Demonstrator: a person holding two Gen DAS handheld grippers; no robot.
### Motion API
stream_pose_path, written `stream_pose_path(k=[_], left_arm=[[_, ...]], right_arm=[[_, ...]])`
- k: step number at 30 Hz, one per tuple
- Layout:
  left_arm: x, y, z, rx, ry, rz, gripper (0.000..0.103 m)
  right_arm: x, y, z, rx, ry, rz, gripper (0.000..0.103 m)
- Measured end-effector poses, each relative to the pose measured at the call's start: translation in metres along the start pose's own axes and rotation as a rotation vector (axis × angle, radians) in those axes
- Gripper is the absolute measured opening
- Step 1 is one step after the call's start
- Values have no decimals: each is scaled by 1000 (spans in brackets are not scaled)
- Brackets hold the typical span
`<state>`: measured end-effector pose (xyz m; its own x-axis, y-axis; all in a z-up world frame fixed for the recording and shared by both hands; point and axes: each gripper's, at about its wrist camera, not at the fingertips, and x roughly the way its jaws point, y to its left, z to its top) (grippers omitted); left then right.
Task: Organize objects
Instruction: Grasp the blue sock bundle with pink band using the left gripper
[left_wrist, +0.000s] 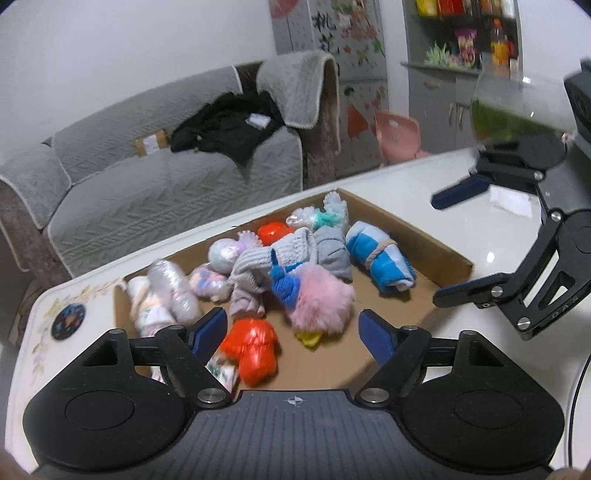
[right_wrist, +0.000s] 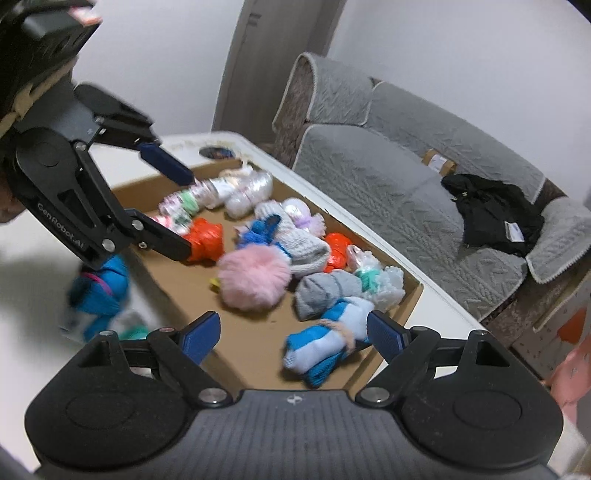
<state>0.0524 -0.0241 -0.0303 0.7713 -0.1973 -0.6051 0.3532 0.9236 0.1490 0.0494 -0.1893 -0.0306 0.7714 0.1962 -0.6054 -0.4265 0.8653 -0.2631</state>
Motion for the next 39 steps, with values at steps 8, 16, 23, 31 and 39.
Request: stream_pose_path(k=[8,16,23,31,39], left_arm=[[-42,-12,-63,-37,-57,15,95],[-42,-24,-102,-103,-47,19,102],[-14,-26,-101,-115,-16,56,103],[-2,-19,-93,-130,10,68,103],[7,-24,-93,-82,45,52,101]], right_arm=[[-33,44,-25,219,-72,-2,102],[-31,50,-68,465,-12,-51,102],[-32,50,-89,552,5,-93,102],[-29,55,-96,572,4,-100,102],[-24,62,-88,549,5,-87,102]])
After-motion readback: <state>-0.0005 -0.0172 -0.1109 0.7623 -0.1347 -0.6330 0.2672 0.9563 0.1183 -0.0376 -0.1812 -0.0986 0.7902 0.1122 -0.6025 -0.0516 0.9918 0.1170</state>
